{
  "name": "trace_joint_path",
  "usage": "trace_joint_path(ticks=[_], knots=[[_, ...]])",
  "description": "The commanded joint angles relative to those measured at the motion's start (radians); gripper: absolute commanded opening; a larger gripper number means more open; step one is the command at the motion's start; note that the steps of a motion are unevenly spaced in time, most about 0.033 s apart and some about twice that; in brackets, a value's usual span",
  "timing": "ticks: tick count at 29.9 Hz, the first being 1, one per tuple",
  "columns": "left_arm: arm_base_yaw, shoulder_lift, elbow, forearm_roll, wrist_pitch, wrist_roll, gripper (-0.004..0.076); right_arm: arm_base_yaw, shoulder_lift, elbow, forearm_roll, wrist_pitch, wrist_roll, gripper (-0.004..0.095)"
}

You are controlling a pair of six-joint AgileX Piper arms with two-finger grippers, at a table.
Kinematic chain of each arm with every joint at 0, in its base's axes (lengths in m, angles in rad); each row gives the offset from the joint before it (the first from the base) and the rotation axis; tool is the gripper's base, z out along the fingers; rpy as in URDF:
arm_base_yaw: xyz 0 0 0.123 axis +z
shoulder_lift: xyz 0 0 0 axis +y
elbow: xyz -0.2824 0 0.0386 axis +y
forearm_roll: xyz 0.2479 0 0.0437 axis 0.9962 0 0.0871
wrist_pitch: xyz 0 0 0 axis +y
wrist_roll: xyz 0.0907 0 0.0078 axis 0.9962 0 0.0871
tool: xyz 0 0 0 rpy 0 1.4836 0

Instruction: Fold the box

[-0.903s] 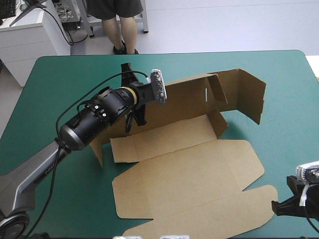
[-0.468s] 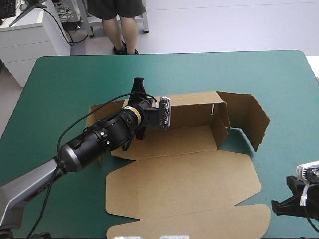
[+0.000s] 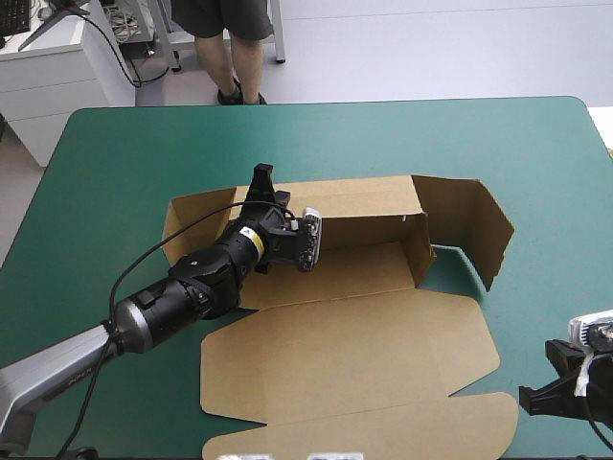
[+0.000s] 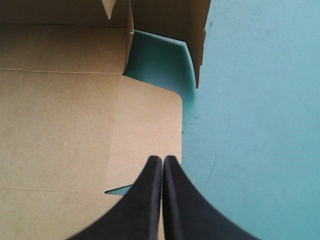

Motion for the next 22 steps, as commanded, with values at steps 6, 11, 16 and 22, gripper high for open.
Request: trace_joint_path(ticks=[6, 11, 16, 22], knots=[[-0.007, -0.03, 0.047, 0.128, -0.094, -0.115, -0.0008, -0.005, 0.01, -0.033, 0.005, -0.023, -0.008, 0.0009], [-0.007, -0.057, 0.064, 0.153, -0.099, -0.119, -0.0008, -0.005, 0.013, -0.035, 0.005, -0.073, -0.008, 0.0228], [-0.004, -0.066, 0.08, 0.155, -0.11, -0.119, -0.0008, -0.005, 0.076, -0.088, 0.005, -0.079, 0.003, 0.0607], [-0.004, -0.067, 0.08, 0.151, -0.117, -0.119, -0.0008, -0.005, 0.216, -0.24, -0.006, -0.077, -0.013, 0.069]])
